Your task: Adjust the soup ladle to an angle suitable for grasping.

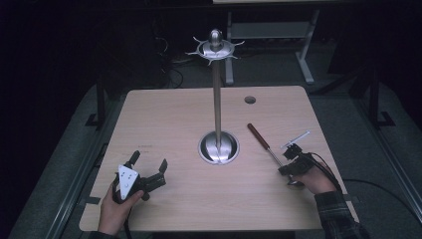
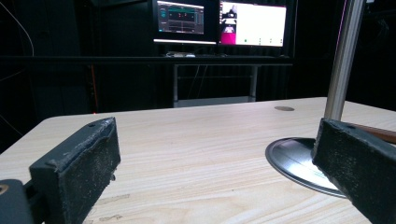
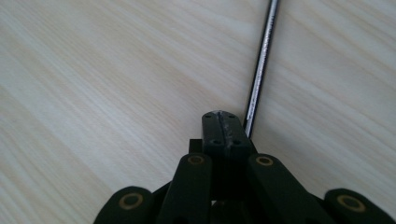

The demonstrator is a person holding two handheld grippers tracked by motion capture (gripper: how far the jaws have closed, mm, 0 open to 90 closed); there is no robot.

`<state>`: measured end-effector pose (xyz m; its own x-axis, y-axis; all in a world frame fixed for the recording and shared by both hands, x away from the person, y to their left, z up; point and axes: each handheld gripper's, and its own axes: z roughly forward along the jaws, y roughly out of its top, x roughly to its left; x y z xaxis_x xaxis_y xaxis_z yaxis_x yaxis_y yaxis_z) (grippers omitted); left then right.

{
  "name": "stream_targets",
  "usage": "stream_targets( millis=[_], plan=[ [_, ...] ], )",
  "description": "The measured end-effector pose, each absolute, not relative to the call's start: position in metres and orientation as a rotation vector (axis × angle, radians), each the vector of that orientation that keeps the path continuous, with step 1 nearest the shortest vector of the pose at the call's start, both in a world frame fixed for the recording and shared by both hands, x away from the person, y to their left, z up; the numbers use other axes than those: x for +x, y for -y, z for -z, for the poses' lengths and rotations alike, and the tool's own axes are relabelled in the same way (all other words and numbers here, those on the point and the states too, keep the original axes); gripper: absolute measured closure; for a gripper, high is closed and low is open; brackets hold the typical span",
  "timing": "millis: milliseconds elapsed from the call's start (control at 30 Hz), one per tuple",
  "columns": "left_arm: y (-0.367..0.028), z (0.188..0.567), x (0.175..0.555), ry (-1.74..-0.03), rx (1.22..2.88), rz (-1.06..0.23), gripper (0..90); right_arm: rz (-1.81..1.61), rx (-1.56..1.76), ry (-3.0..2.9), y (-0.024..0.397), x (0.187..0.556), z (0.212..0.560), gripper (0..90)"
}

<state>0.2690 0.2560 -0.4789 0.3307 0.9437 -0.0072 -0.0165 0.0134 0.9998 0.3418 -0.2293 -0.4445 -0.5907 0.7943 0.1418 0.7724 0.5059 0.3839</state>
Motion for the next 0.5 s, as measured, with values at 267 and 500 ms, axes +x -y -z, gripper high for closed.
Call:
stream_targets(
  millis=[267,500],
  plan=[
    [-0.257,0.479,0.269,-0.952,1.338,-0.962,0.3,-0.674,1.42,-2.651,0.239,0.343,0.441,89.8],
    [-0.257,0.479,0.269,-0.952,1.34,-0.964,0.3,-0.756,1.425,-2.623,0.243,0.344,0.43,89.6]
  ],
)
